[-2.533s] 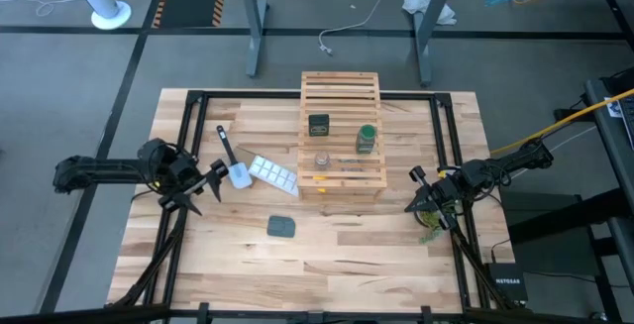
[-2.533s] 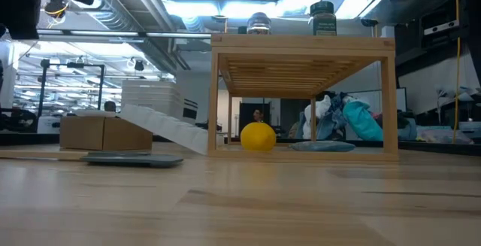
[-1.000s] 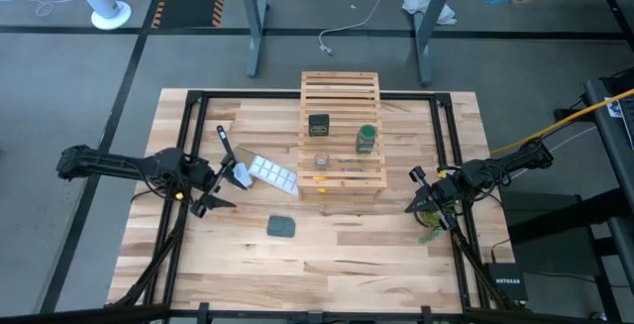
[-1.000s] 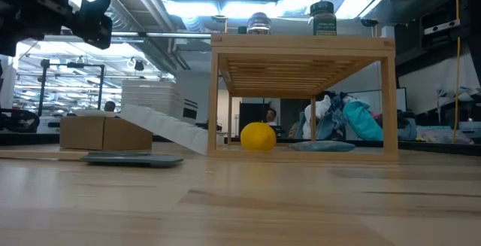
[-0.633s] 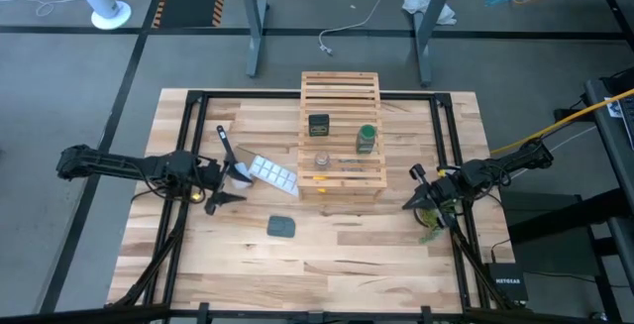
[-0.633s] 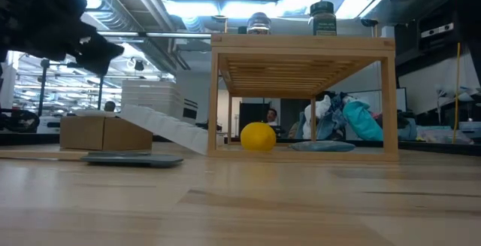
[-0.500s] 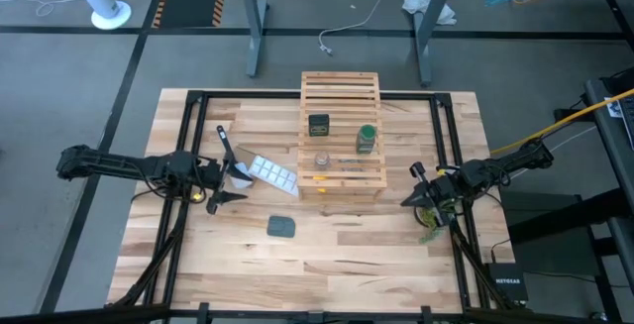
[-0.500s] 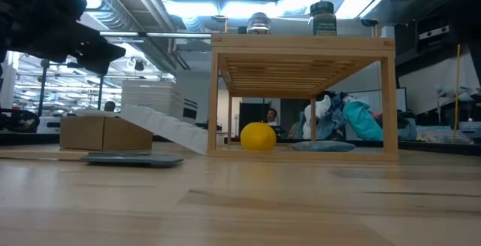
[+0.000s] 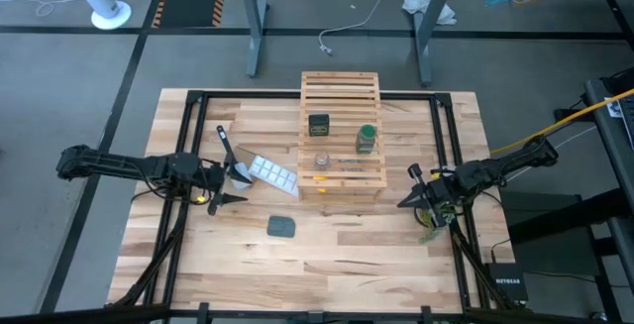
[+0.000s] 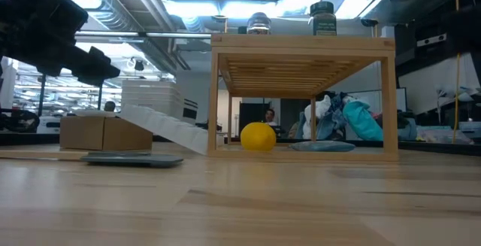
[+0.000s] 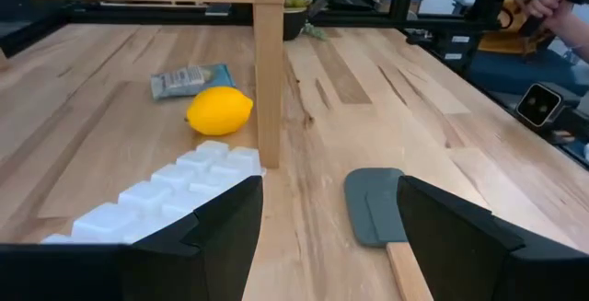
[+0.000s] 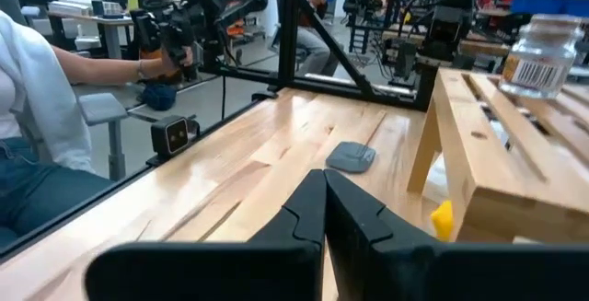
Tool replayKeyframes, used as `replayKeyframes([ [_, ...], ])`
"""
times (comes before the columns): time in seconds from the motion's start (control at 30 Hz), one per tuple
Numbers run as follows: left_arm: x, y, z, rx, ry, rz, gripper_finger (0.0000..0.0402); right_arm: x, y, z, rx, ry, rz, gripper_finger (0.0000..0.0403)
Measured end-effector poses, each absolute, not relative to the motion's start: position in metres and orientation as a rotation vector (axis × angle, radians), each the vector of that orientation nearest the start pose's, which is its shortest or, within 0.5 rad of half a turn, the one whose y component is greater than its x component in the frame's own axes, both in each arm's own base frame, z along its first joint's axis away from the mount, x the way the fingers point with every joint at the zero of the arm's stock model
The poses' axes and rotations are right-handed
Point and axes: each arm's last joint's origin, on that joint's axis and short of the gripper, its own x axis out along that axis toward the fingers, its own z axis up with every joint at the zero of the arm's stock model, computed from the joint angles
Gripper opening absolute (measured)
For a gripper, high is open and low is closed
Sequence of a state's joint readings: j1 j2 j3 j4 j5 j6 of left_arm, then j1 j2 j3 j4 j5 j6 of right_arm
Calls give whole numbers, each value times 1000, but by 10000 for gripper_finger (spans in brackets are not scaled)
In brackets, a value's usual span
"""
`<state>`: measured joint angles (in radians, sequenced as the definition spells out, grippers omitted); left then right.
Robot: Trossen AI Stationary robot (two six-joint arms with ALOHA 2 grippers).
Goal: Shelf spices
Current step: Return to Home Position
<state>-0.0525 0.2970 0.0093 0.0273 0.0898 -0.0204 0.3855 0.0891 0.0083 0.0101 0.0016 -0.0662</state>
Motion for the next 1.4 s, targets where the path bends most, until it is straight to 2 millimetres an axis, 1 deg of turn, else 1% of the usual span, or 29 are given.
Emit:
replayKeyframes([
  [0.17, 113, -9, 144, -5, 261, -142, 245, 96, 39, 158, -49, 90, 383, 10],
  [0.53, 113, -9, 144, -6, 262, -142, 245, 98, 39, 156, -51, 114, 380, 10],
  [0.67, 113, -9, 144, -79, 267, -134, 245, 98, 39, 156, -51, 114, 380, 10],
  [0.8, 113, -9, 144, -108, 269, -130, 245, 98, 39, 156, -51, 114, 380, 10],
  [1.4, 112, -9, 144, -109, 269, -130, 245, 98, 39, 156, -51, 114, 380, 10],
])
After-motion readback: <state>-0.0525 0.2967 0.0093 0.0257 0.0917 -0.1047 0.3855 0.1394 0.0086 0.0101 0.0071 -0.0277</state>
